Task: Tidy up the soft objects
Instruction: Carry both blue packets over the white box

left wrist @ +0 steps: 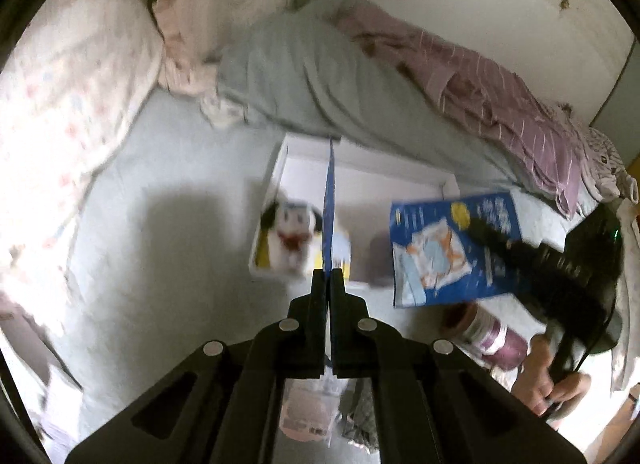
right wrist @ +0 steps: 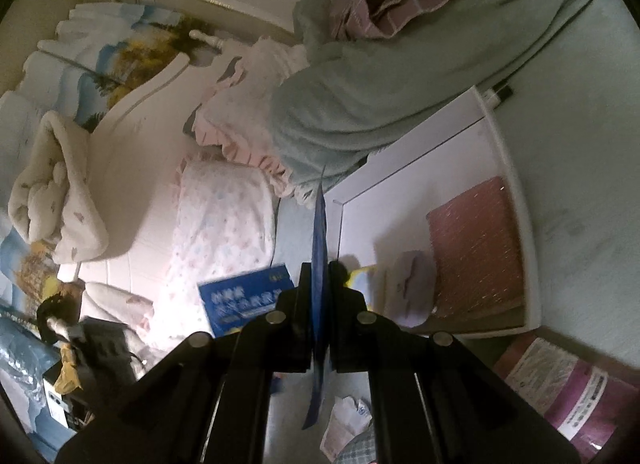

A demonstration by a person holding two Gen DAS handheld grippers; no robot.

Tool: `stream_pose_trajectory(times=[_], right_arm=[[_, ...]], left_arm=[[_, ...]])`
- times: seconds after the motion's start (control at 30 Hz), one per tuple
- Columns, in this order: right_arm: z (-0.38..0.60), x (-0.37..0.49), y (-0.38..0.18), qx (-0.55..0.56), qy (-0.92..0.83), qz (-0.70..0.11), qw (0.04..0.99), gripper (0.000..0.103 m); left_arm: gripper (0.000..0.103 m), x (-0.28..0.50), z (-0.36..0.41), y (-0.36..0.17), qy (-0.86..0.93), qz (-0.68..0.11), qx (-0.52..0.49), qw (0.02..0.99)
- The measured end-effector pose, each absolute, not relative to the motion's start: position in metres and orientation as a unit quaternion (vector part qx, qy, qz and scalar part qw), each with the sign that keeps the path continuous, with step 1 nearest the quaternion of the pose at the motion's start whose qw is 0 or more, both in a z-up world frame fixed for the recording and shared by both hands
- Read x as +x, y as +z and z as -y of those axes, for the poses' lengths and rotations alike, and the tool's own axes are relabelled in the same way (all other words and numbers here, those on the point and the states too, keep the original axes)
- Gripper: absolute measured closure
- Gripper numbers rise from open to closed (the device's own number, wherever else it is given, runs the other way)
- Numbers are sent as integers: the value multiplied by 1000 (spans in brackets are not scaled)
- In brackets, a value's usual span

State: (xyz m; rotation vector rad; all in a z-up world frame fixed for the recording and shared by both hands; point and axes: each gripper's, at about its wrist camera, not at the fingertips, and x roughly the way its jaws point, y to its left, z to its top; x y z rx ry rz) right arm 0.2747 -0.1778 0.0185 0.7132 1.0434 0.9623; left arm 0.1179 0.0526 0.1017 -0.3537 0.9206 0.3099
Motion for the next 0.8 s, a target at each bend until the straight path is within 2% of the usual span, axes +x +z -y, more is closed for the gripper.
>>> stream_pose_trajectory(times=[0.23, 0.53, 0.8], right_arm=[[197, 288, 16, 338, 397, -438, 732, 96], [196, 303, 3, 329, 356, -432, 761, 96], [188, 302, -3, 308, 336, -429, 780, 96]], left_arm=[[103, 162, -46, 119, 148, -425, -122, 884], [103, 226, -22, 77, 153, -449, -83, 877], [103, 260, -19, 30, 82, -464, -172, 865]])
